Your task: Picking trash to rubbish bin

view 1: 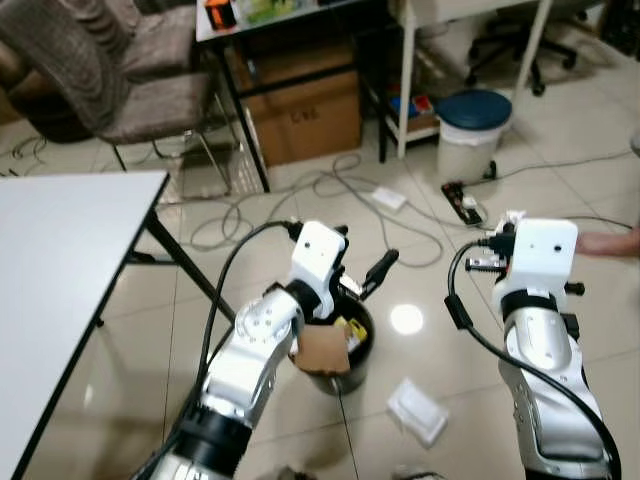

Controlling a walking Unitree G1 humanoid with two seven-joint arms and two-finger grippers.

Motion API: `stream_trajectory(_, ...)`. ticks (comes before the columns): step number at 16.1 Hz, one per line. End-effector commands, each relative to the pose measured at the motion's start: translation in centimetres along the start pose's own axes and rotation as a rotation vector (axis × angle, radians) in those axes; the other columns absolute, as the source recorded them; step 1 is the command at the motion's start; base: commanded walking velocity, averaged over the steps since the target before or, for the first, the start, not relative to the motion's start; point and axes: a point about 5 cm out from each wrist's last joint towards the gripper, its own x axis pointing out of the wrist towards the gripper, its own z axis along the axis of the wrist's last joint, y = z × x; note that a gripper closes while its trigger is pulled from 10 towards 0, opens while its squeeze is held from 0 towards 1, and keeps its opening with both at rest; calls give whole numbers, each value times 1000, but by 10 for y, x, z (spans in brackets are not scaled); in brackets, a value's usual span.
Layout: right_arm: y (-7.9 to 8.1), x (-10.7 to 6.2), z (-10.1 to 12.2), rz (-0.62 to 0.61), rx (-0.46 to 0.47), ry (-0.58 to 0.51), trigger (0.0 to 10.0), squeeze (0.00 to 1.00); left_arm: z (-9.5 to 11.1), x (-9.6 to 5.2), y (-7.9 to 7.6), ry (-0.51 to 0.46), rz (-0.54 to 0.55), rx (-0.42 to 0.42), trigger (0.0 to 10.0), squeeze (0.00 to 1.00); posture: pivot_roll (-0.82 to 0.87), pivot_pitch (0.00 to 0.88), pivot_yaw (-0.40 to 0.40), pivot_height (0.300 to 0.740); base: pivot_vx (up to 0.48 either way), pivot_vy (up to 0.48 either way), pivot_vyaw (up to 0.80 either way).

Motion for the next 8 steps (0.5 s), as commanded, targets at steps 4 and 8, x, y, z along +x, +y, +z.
stream_trajectory(4,7,-2,5,19,10,-19,10000,0,-5,-7,9,28,28,12,10000,0,-168,141,123,740,436,0,0)
stream_trajectory(8,7,-1,5,18,8,-18,10000,0,-5,-7,9,33,30,18,10000,0,-166,141,124,740,432,0,0)
